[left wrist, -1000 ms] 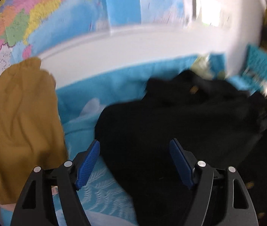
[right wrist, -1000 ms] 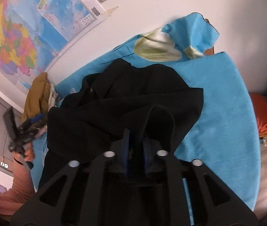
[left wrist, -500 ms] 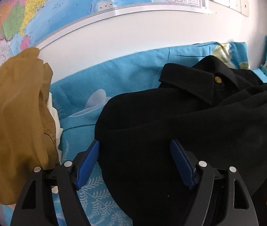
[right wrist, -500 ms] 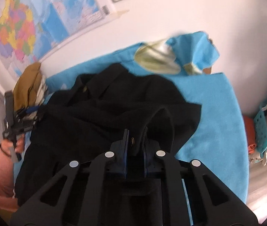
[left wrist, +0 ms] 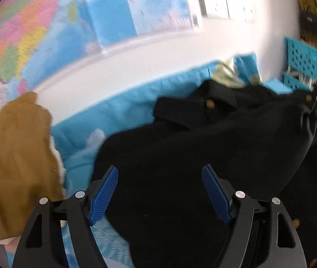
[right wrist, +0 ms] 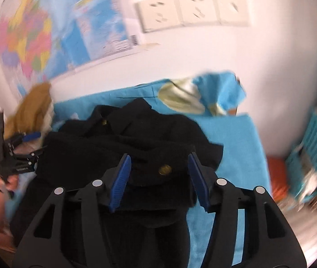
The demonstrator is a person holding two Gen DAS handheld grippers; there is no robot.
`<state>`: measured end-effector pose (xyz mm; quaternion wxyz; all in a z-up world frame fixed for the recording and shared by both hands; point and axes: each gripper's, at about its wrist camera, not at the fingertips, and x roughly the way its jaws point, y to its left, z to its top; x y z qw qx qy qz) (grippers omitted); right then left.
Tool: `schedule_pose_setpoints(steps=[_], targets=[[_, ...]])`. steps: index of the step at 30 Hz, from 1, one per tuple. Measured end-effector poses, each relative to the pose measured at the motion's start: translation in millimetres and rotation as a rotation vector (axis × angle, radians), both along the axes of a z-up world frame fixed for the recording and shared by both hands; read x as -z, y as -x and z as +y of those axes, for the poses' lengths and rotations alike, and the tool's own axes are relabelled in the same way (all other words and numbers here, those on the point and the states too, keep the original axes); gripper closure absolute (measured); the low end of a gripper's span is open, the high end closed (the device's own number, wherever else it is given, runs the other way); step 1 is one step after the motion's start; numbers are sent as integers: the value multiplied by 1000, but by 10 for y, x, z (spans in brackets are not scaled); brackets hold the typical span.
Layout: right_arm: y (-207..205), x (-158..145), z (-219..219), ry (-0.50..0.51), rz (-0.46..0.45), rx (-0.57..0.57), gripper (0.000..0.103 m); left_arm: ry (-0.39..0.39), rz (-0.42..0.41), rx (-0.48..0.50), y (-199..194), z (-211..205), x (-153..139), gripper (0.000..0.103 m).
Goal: Fold large clothes
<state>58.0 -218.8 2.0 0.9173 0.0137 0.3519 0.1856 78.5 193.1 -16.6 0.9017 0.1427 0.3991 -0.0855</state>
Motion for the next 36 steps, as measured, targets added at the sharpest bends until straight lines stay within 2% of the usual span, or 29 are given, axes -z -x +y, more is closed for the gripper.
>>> schedule_pose_setpoints(steps=[3, 5, 7, 9, 12, 18, 23, 28, 31, 34, 36], targets=[[-94, 118, 252, 16, 36, -95, 54, -31, 45, -21, -137, -39, 203, 27], [-196, 267, 371, 45, 74, -130, 57, -22, 70, -38, -216, -25, 286, 25], [-345, 448, 448, 110, 104, -115, 63, -9, 71, -47, -259, 1, 302, 23], [-493, 600, 425, 117, 138, -101, 66, -3, 75, -56, -301, 21, 312, 22], [-548, 621, 375, 109, 146, -81, 64, 0, 72, -61, -308, 18, 291, 22], [-244, 320, 264, 29, 106, -90, 52, 46, 16, -49, -33, 170, 43, 22], [-8, 224, 320, 28, 82, -150, 52, 94, -3, -54, 282, 369, -59, 22], [-159, 472, 394, 59, 153, -146, 55, 114, 28, -86, 540, 527, 30, 22], [-208, 542, 373, 41, 180, -129, 55, 133, 51, -112, 700, 610, 94, 22], [-131, 479, 365, 32, 164, -124, 51, 153, 79, -130, 847, 668, 167, 22], [-51, 419, 344, 18, 159, -127, 44, 167, 102, -138, 947, 690, 221, 22]])
